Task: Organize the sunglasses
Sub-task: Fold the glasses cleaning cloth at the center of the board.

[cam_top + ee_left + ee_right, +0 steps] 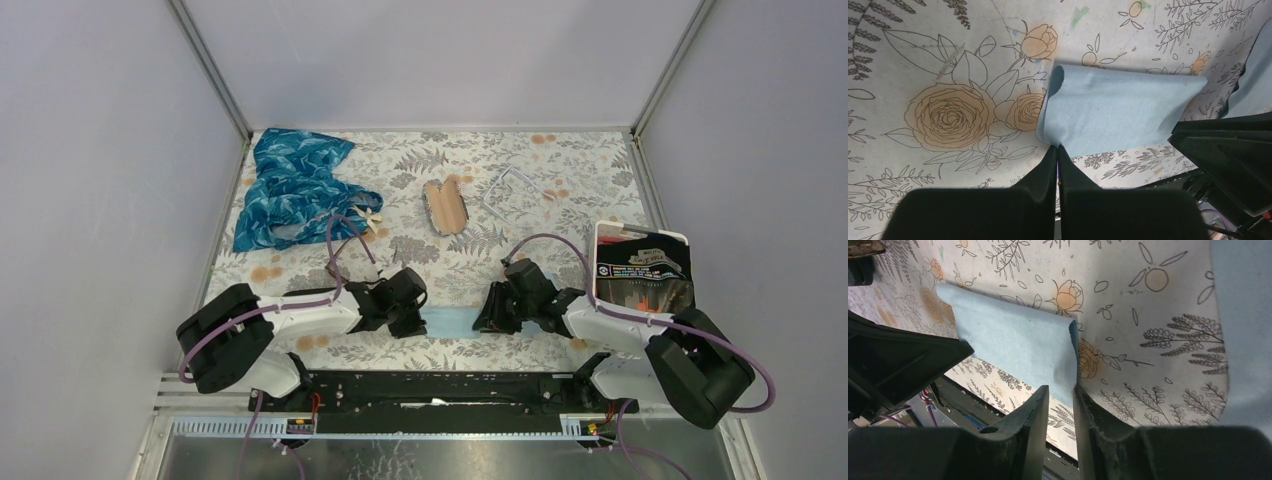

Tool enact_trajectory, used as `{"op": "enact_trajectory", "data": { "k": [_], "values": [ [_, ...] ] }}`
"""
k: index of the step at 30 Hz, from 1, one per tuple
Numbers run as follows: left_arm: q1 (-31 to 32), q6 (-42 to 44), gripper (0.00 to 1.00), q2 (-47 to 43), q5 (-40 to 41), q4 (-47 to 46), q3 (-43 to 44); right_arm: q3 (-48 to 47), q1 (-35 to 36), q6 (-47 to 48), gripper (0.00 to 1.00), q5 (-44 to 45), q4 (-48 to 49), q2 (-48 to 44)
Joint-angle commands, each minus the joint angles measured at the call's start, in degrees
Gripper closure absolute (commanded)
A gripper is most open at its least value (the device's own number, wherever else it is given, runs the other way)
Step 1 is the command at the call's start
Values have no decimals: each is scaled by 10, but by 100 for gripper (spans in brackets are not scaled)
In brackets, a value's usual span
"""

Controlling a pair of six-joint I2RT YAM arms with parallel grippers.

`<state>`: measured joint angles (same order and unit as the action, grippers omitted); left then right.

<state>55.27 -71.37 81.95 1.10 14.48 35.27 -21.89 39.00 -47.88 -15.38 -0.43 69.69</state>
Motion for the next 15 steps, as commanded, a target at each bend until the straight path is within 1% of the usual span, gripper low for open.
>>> {"op": "enact_trajectory", "data": {
  "k": [1, 3, 5, 8, 9, 12, 15],
  "values": [
    [3, 12, 100, 5, 20, 1, 6, -2, 5, 23, 70, -4, -9, 27],
    [3, 11, 100, 7, 23, 9, 8, -3, 5, 23, 77, -3, -9, 29],
    [3, 13, 90, 9, 30, 27, 16, -3, 5, 23, 85, -1, -11, 25],
    [4, 13, 80, 2, 36, 38, 20, -2, 5, 23, 98, 2, -14, 19],
    [4, 13, 78, -2, 38, 39, 20, -2, 5, 23, 100, 3, -15, 16],
    [4, 3, 77, -12, 45, 47, 15, -2, 5, 23, 100, 6, -18, 11],
    [4, -10, 80, -26, 44, 31, 0, -4, 5, 24, 100, 5, -17, 14]
  ]
}}
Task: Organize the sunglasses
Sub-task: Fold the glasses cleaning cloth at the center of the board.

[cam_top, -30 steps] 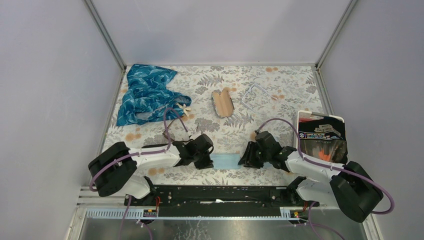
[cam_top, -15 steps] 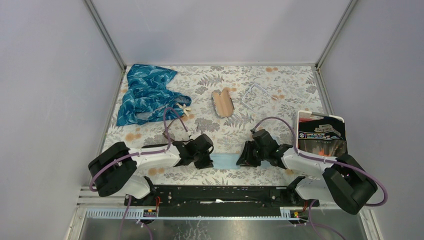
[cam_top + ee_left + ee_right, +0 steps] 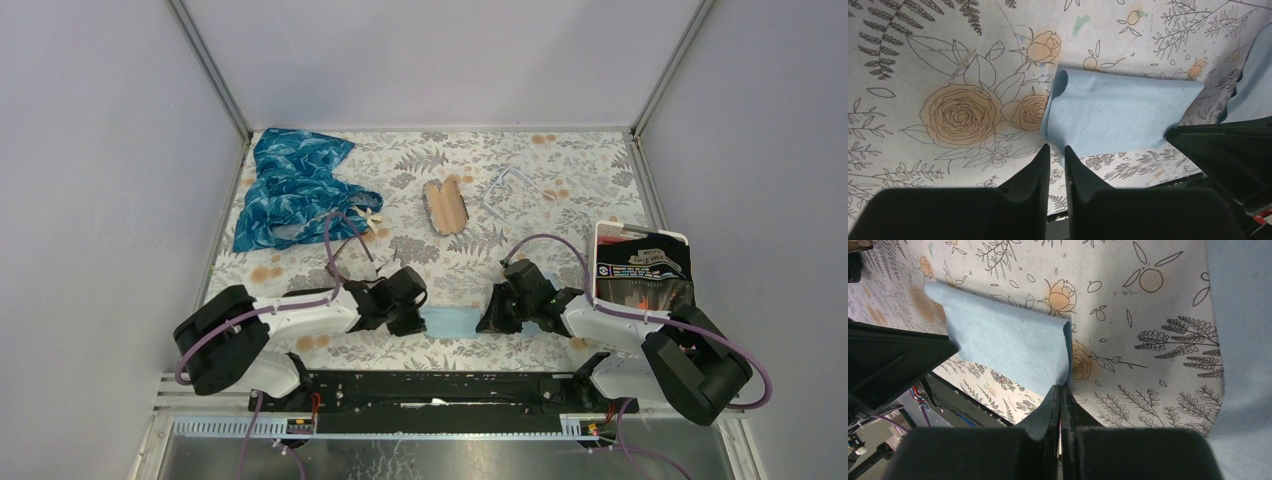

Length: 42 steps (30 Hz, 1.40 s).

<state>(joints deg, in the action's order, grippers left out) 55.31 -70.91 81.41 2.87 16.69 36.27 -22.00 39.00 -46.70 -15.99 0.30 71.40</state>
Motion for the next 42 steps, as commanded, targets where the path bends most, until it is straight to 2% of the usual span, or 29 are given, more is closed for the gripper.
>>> {"op": "enact_trajectory", "data": {
  "k": [1, 6, 11, 13, 17, 29, 34, 37, 42],
  "values": [
    [4, -17, 81, -23, 25, 3, -14, -4, 5, 12, 100, 10, -24, -1],
    [4, -12, 87, -21, 24, 7, -11, -8, 5, 15, 100, 9, -25, 1],
    [3, -3, 79, -11, 20, 7, -1, -8, 5, 14, 70, 17, -34, -5],
    [4, 3, 78, -4, 14, 3, 0, -3, 5, 13, 65, 20, -36, -12],
    [4, 3, 79, 13, 3, -4, -1, 1, 5, 17, 64, 20, -44, -14],
    [4, 3, 95, 16, 3, -13, 1, 8, 5, 26, 68, 1, -39, -5],
    [3, 5, 100, 16, 4, -13, 2, 7, 5, 27, 78, -6, -30, 4],
    [4, 8, 100, 15, 5, -13, 5, 6, 5, 27, 79, -9, -33, 4],
    [3, 5, 100, 13, 7, -17, 4, 3, 5, 32, 71, -1, -58, -15]
  ]
}}
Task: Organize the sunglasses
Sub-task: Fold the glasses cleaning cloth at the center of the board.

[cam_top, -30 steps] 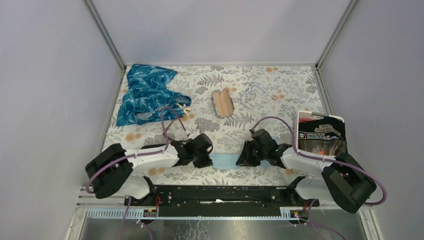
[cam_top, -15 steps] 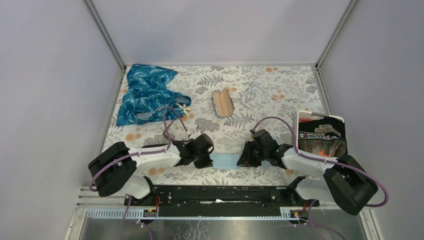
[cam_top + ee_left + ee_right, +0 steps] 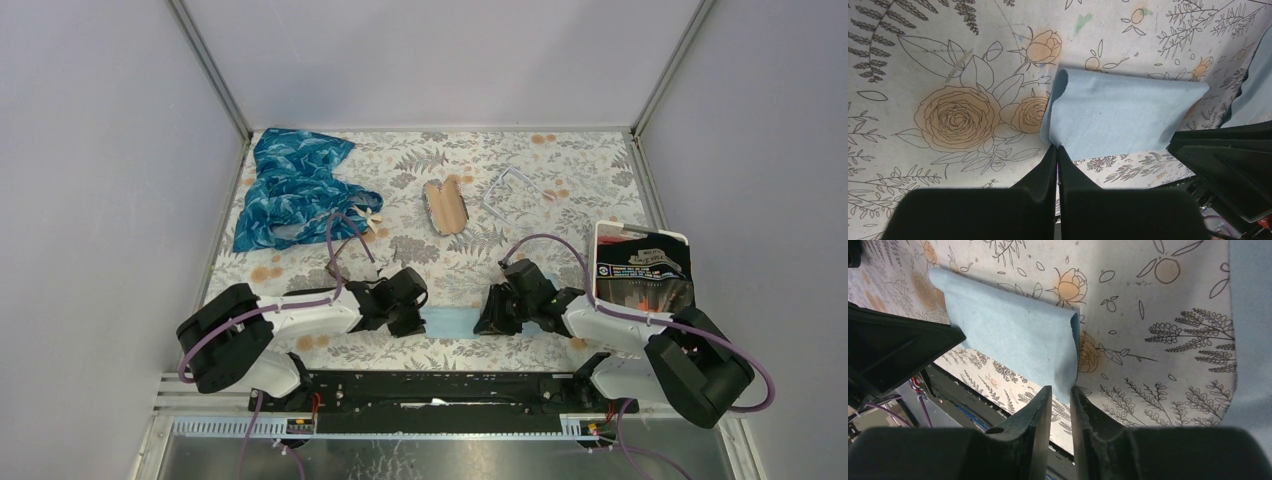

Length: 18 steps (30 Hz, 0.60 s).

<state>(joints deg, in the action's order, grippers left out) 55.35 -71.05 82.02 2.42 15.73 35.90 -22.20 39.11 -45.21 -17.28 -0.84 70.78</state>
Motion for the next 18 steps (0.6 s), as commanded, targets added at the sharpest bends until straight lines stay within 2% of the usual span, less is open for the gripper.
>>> {"op": "enact_trajectory", "data": {
  "k": [1, 6, 12, 15, 18],
  "values": [
    [3, 6, 100, 7, 12, -8, 8, 8, 3, 16, 69, 12, -49, -10],
    [3, 9, 100, 9, 9, -9, 7, 21, 3, 12, 68, 7, -39, -5],
    [3, 9, 100, 7, 8, -10, 7, 18, 4, 15, 76, 4, -26, 11],
    [3, 11, 100, 5, 7, -7, 11, 14, 4, 15, 84, 3, -19, 18],
    [3, 13, 100, -1, 11, 2, 18, 10, 3, 13, 99, 11, -24, 7]
  ]
}}
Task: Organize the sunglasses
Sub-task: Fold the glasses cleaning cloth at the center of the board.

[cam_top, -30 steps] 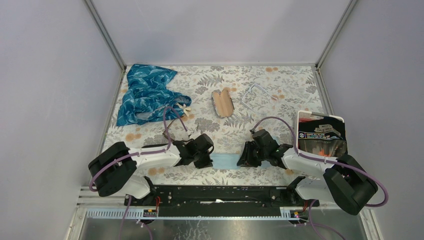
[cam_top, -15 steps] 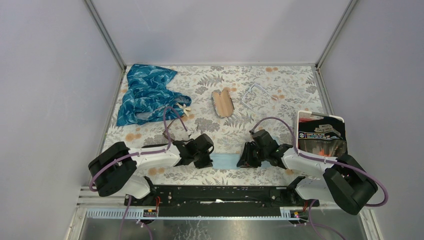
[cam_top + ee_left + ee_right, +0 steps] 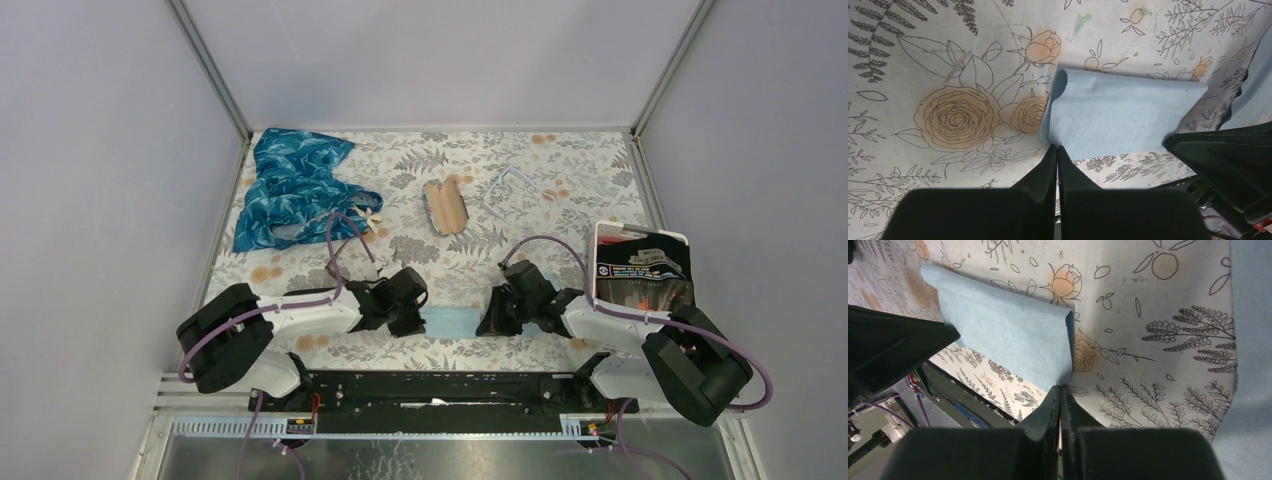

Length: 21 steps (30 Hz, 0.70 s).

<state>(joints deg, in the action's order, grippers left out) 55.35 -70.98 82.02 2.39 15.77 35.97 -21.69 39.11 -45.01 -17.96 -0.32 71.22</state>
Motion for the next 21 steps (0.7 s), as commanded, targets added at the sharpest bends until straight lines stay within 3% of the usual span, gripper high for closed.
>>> {"op": "enact_trajectory", "data": {
  "k": [1, 8, 21],
  "values": [
    [3, 13, 100, -4, 15, 5, 21, 2, 4, 11, 100, 22, -33, -5],
    [2, 25, 100, -21, 33, 33, 47, -27, 3, 12, 100, 52, -64, -49],
    [-8, 29, 100, -31, 49, 41, 49, -67, 3, 27, 100, 72, -73, -34]
  ]
}}
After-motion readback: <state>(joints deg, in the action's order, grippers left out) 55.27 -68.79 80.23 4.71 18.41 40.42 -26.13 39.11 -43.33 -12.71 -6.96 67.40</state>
